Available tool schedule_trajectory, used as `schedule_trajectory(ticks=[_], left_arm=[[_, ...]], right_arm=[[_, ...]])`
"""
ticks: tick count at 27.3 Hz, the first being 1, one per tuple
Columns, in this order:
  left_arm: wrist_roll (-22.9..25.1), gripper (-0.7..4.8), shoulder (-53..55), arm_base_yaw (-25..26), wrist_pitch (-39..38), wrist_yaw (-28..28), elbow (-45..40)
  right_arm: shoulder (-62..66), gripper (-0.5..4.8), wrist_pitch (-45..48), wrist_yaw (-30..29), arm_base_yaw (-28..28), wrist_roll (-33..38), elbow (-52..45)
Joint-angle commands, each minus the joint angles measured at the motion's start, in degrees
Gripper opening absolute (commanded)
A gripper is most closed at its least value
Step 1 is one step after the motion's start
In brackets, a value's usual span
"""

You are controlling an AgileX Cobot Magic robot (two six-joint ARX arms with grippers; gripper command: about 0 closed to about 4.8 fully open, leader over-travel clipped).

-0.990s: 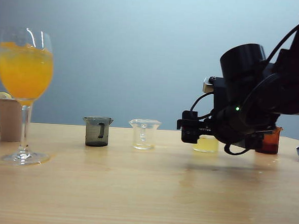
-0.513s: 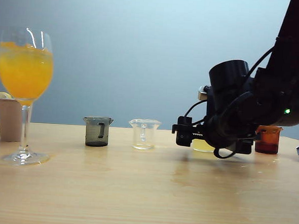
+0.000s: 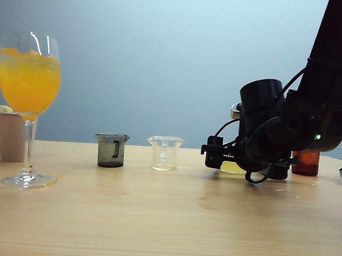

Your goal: Pick up the third measuring cup from the left, pour the pineapple juice inside into the goblet, and finally put the measuring cup back in its original place.

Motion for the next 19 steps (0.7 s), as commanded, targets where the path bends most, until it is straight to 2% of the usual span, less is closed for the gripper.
schedule_trajectory(ticks=[1,10,14,17,19], left_arm=[[0.42,-0.04,-0.22,-0.04,0.46,0.17,0.20],[0.42,-0.03,-0.22,-0.04,0.46,0.17,0.20],[0.42,-0.03,-0.22,-0.04,0.46,0.17,0.20],[0.42,-0.03,-0.22,-0.04,0.46,0.17,0.20],[0.42,-0.03,-0.22,-0.04,0.46,0.17,0.20]], right_arm=[[0.00,4.79,0.72,-1.07,-0.72,0.52,0.48],[0.00,4.79,0.72,-1.22,-0.85,0.50,0.66],[0.00,3.20,0.70,-2.01,-0.87,0.48,0.66],[0.00,2.51,0.68,-2.32,-0.87,0.31,0.66],[0.00,2.40,0.68,-2.47,-0.87,0.31,0.66]])
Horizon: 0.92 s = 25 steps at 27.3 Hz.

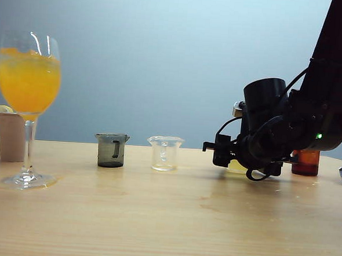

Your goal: Pick up the third measuring cup from the left, pour the pineapple juice inside into the goblet, and finally put the measuring cup back in its original place.

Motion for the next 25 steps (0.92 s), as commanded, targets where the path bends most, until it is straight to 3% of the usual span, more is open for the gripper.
schedule_trajectory(ticks=[1,10,14,21,25], left_arm=[[0.42,-0.03,-0.22,-0.04,0.46,0.17,0.20],[0.42,-0.03,-0.22,-0.04,0.46,0.17,0.20],[0.42,-0.03,-0.22,-0.04,0.46,0.17,0.20],[0.42,-0.03,-0.22,-0.04,0.46,0.17,0.20],[0.42,-0.03,-0.22,-0.04,0.46,0.17,0.20]], right_arm=[[-0.13,2.40,0.22,-0.46,0.00,-0.09,0.07],[-6.40,2.38,-3.91,-10.91,0.07,-7.52,0.02],[-10.47,2.38,-6.01,-16.37,0.11,-7.74,0.04],[-16.76,2.38,-6.67,-16.96,0.63,-7.74,0.04],[-21.86,2.38,-11.54,-18.60,0.85,-7.74,0.09]])
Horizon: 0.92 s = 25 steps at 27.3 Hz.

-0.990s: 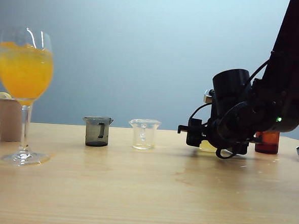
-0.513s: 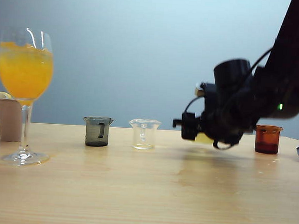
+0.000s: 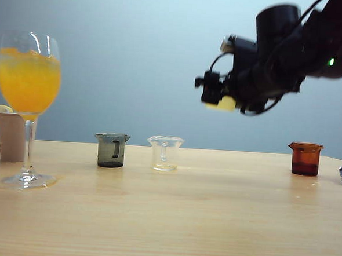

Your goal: Pick up the third measuring cup from the left, pour the pineapple juice inside into the goblet, and finally put the measuring cup back in its original place.

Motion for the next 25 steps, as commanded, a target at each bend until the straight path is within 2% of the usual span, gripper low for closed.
schedule_trajectory(ticks=[1,7,12,17,25], left_arm=[[0.42,-0.03,-0.22,-0.04,0.46,0.17,0.20],[-0.72,-0.04,-0.44,-0.04,-0.63,0.83,0.37],[-1.14,-0.03,-2.16,0.00,-6.08,-0.31,0.39],[-1.29,-0.04,-6.40,0.02,-11.54,-9.31,0.39],[-1.29,-0.05,-12.96,0.11,-20.94,-15.89,0.37]], right_arm=[[-4.52,2.38,-3.72,-1.88,0.48,-0.13,0.26],[-9.57,2.38,-13.33,-3.19,2.91,-2.93,1.66],[-10.34,2.38,-17.88,-4.63,4.39,-3.23,4.98],[-10.27,2.38,-22.77,-4.68,6.93,-6.23,9.62],[-10.16,2.38,-22.58,-5.97,12.22,-6.25,13.49]])
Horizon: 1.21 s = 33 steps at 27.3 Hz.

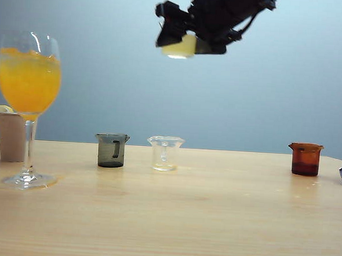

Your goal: Pick up the third measuring cup from the left, pour the pineapple juice inside into the goblet, and finally put the measuring cup back in its original place.

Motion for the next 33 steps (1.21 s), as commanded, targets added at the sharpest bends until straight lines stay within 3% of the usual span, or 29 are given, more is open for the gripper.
schedule_trajectory(ticks=[1,6,10,15,21,25,33], left_arm=[[0.13,-0.05,-0.98,0.33,-3.28,-3.58,0.24],[1.11,-0.05,-1.22,6.67,-3.52,-1.55,0.20],[2.56,-0.05,-1.18,11.08,-3.54,5.49,0.15],[4.13,-0.05,-1.16,15.45,-3.67,8.35,0.15],[5.97,-0.05,-1.16,16.13,-4.22,8.81,-1.57],[5.07,-0.05,-1.16,16.13,-5.92,12.20,-3.41],[5.07,-0.04,-1.14,16.13,-6.12,12.20,-3.41]], right_arm=[[-0.52,2.38,1.42,-0.37,2.27,-0.31,1.73],[-0.44,2.38,1.57,-1.44,5.16,-0.37,2.62],[-0.11,2.38,0.22,-2.08,5.62,-0.59,3.76],[1.33,2.38,-2.29,-3.37,6.27,-1.60,7.37],[5.51,2.38,-5.62,-5.29,7.06,-1.62,13.31],[8.39,2.38,-5.86,-6.47,8.98,-3.87,16.00],[9.99,2.38,-5.86,-6.47,12.09,-7.08,16.09]])
